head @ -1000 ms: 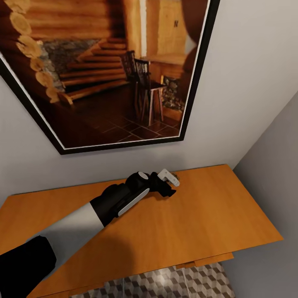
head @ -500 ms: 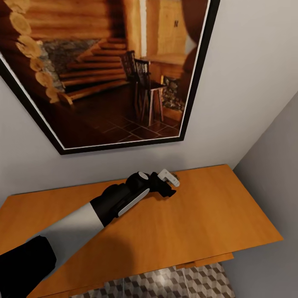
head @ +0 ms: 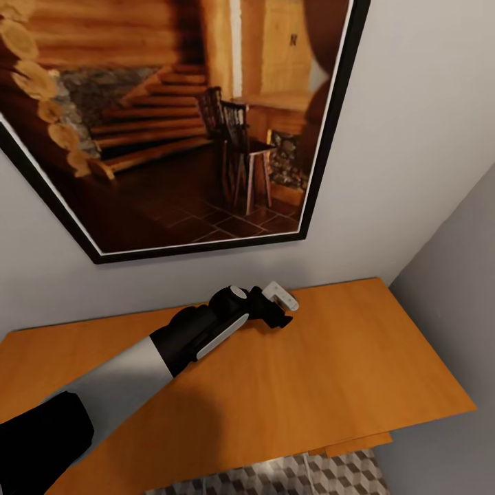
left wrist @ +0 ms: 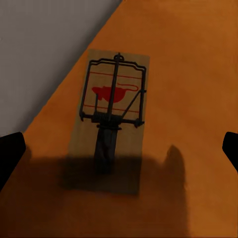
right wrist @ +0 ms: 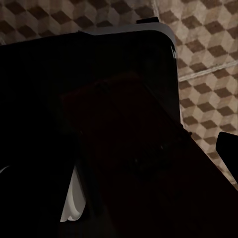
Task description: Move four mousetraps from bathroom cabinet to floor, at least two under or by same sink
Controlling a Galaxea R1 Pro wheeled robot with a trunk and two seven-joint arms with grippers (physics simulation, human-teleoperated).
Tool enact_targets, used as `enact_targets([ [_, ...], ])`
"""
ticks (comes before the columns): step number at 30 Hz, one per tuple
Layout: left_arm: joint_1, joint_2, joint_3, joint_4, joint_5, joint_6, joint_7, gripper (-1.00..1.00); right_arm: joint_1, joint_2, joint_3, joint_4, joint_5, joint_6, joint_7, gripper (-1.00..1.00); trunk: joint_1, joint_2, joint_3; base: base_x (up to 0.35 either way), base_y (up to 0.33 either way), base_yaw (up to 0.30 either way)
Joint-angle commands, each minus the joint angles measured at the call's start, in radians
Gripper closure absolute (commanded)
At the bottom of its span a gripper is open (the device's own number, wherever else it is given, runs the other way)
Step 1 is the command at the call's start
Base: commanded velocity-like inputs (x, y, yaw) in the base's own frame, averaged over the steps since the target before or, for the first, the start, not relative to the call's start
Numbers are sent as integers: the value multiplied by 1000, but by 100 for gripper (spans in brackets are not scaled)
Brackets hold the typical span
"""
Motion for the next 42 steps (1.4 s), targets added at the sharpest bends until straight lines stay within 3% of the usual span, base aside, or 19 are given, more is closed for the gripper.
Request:
enact_targets([
  [1,-1,0,0,-1,-3,4,-4,-100,-1,0,6,2,-11,-5,5,100,1,-2,-1,37,-5,0],
  [42,-1,-4,-11,-1,-2,4,-4,-100,-1,0,6,2,-11,-5,5,100,1,-2,-2,2,0,0],
])
